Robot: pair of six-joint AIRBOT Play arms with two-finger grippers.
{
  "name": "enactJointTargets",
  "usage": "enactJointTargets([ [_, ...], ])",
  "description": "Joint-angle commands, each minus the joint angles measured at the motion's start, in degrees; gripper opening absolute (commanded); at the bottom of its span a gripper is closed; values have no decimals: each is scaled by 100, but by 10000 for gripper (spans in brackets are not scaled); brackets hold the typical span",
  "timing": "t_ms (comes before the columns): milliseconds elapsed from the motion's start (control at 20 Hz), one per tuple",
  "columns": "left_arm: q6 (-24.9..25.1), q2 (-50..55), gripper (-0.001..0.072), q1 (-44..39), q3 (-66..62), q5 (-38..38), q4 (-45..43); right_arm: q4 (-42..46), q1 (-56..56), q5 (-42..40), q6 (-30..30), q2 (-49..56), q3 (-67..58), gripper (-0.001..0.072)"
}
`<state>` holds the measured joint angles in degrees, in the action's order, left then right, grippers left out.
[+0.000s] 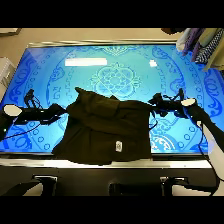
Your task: Fold the clothes and pants, and hang the long-sleeved shirts on hangers.
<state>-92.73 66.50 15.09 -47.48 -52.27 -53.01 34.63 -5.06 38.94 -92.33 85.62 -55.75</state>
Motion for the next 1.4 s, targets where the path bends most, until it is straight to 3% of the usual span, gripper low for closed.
enactJointTargets([
  [0, 85, 35, 595, 7, -4, 55, 11, 122, 107, -168, -4, 122, -7, 360],
  [50, 125, 35, 595, 7, -4, 52, 11, 140, 92, -164, -2, 122, -7, 359],
  [100, 125, 35, 595, 7, -4, 57, 11, 140, 92, -160, 0, 120, -7, 304],
  [150, 122, 35, 595, 7, -4, 109, 11, 138, 92, -140, 11, 120, -9, 208],
  [200, 120, 35, 595, 7, -4, 234, 13, 136, 92, -127, 17, 107, -9, 58],
  [250, 118, 35, 595, 7, -4, 439, 22, 136, 92, -125, 13, 79, -9, 44],
  [400, 129, 151, 595, 4, -9, 1508, 507, 157, 92, -149, -109, -94, -20, 43],
  [550, 660, 673, 595, -15, -155, 2343, 1250, 192, 92, -140, -304, -157, -17, 43],
  [850, 887, 2074, 595, -42, -883, 1998, 1294, 205, 92, -164, -433, -157, -20, 43],
  [1050, 1377, 2122, 595, -44, -925, 1952, 1292, 205, 92, -164, -431, -157, -20, 43],
  [1250, 1945, 2124, 594, -48, -922, 1405, 1233, 203, 92, -205, -435, -157, -20, 43],
  [1350, 1945, 2135, 592, -48, -920, 1283, 992, 203, 92, -205, -435, -157, -20, 43],
])
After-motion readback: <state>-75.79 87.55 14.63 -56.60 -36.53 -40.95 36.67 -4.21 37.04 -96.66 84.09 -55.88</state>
